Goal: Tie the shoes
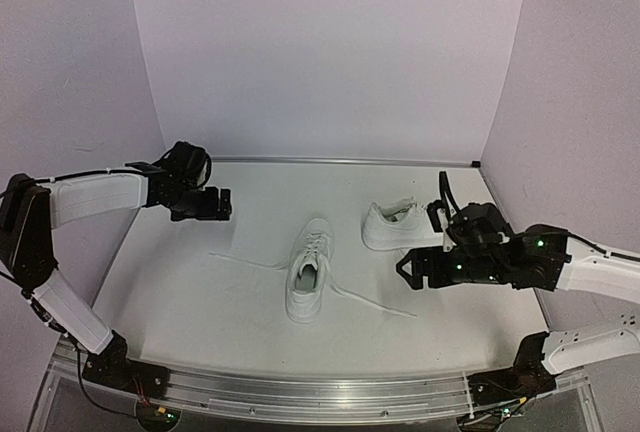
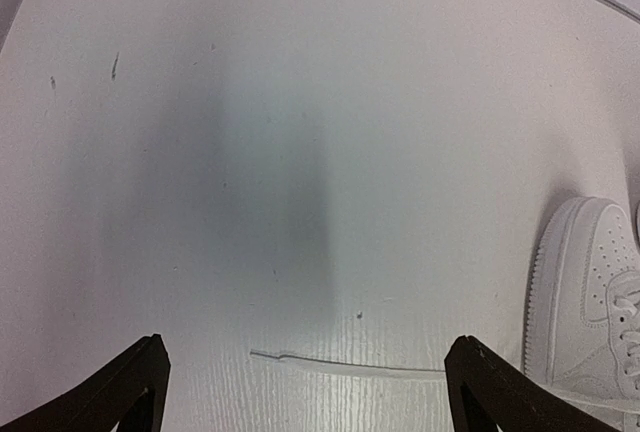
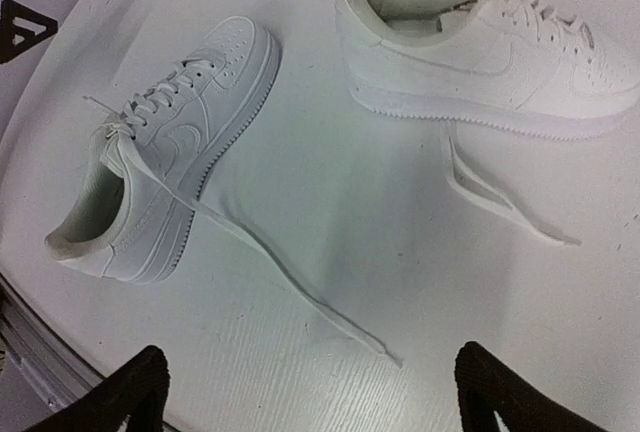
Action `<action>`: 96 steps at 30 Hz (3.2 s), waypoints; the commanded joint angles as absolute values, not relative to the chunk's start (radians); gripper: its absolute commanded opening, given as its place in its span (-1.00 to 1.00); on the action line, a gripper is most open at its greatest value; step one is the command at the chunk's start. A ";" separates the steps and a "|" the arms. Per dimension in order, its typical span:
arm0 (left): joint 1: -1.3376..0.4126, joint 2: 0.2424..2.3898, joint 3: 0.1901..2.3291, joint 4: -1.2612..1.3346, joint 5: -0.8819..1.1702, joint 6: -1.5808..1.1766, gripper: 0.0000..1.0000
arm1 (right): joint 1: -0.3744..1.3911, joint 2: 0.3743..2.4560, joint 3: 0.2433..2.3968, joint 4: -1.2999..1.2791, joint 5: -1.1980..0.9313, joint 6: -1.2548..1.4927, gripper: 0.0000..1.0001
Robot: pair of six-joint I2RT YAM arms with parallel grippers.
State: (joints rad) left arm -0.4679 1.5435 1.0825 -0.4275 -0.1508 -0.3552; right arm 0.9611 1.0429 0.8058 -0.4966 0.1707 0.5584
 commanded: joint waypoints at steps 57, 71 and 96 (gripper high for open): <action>-0.630 1.798 0.946 0.047 0.483 0.600 -0.06 | 0.963 1.256 1.005 -0.272 -0.026 0.388 0.97; -0.647 1.877 0.966 0.091 0.501 0.607 -0.46 | 0.964 1.292 1.015 -0.272 -0.032 0.389 0.97; -0.674 1.577 0.828 0.305 0.566 0.372 -1.00 | 0.899 1.433 1.096 -0.178 -0.134 0.407 0.42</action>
